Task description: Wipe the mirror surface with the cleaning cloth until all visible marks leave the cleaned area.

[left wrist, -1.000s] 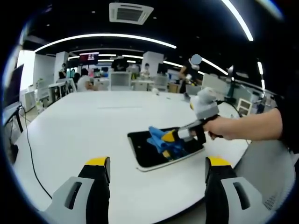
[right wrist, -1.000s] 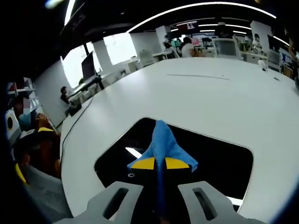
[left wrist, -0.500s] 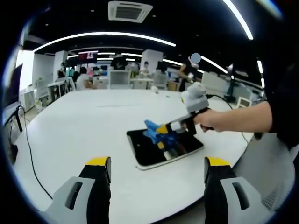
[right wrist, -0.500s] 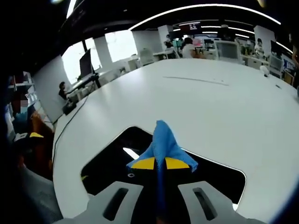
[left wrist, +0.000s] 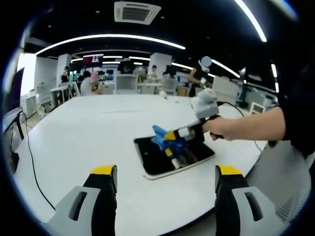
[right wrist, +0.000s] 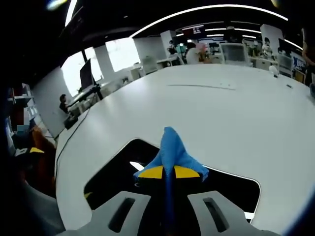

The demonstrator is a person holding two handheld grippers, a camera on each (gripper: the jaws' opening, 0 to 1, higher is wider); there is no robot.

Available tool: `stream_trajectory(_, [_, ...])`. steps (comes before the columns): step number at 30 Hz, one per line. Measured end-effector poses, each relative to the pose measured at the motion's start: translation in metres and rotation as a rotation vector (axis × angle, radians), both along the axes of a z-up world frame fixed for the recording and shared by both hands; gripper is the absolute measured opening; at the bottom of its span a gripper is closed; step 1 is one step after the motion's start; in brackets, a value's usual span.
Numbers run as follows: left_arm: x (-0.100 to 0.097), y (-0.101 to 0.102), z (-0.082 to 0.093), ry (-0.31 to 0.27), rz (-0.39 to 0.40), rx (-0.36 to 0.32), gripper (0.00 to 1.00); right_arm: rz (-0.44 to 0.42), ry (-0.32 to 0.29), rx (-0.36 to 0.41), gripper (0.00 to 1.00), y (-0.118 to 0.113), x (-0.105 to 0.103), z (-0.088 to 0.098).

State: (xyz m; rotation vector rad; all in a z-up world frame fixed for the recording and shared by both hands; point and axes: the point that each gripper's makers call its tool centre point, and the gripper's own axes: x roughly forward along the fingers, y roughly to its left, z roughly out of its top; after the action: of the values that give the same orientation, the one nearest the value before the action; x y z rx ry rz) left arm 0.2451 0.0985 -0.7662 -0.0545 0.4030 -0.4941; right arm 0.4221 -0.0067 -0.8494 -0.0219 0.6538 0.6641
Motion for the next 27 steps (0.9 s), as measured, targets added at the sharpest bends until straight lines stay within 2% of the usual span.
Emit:
stream_trajectory(4, [0.000, 0.000, -0.001, 0.004, -0.002, 0.004, 0.81, -0.009, 0.002, 0.007, 0.01, -0.001, 0.003, -0.001])
stream_trajectory(6, [0.000, 0.000, -0.001, 0.003, -0.002, 0.006, 0.81, 0.017, -0.012, -0.020, 0.01, -0.001, 0.002, 0.000])
stream_trajectory(18, [0.000, 0.001, -0.001, 0.003, 0.002, 0.010, 0.81, -0.007, 0.005, -0.015, 0.00, -0.019, 0.004, -0.002])
stream_trajectory(22, [0.000, 0.001, -0.001, 0.004, 0.001, 0.009, 0.81, -0.028, 0.008, -0.020, 0.01, -0.036, 0.006, -0.003])
stream_trajectory(27, [0.000, 0.000, -0.001, 0.003, 0.001, 0.008, 0.81, -0.047, 0.008, -0.016, 0.01, -0.042, 0.002, -0.002])
